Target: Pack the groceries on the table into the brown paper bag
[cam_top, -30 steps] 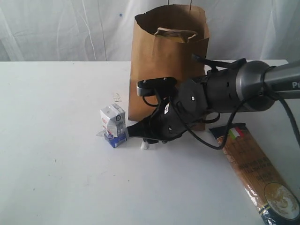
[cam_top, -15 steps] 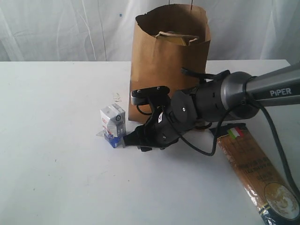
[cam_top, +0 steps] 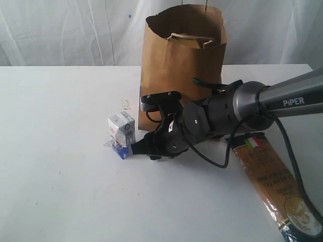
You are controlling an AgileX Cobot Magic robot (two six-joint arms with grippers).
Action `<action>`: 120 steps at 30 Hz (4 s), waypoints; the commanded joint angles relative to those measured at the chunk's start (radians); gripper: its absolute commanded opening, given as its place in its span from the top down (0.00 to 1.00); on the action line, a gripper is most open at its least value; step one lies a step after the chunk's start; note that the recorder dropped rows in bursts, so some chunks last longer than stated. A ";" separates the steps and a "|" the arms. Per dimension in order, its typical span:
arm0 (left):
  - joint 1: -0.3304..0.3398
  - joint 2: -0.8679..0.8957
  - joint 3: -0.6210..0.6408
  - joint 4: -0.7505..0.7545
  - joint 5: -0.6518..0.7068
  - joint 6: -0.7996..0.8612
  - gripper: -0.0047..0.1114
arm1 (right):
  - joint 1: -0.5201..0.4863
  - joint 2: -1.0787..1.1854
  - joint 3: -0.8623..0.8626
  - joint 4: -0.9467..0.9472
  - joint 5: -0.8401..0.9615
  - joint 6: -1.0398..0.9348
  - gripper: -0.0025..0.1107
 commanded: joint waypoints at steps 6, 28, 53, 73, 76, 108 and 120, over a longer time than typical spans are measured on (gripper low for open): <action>-0.006 -0.006 0.003 0.007 -0.003 -0.001 0.96 | 0.021 0.058 -0.004 0.004 -0.001 -0.003 0.60; -0.006 -0.006 0.003 0.007 -0.003 -0.001 0.96 | 0.207 -0.254 -0.011 0.015 0.346 -0.107 0.98; -0.006 -0.006 0.003 0.007 -0.003 -0.001 0.96 | -0.282 -0.554 -0.200 -0.177 0.073 0.115 0.98; -0.006 -0.006 0.003 0.007 -0.003 -0.001 0.96 | -0.288 -0.393 -0.329 -0.159 0.291 -0.038 0.73; -0.006 -0.006 0.003 0.007 -0.003 -0.001 0.96 | -0.288 -0.412 -0.329 -0.159 0.295 -0.038 0.73; -0.006 -0.006 0.003 0.007 -0.003 -0.001 0.96 | -0.569 -1.519 0.713 -0.397 -0.239 0.120 0.98; -0.006 -0.006 0.003 0.007 -0.003 -0.001 0.96 | -0.569 -1.844 0.810 -0.392 0.031 0.170 0.98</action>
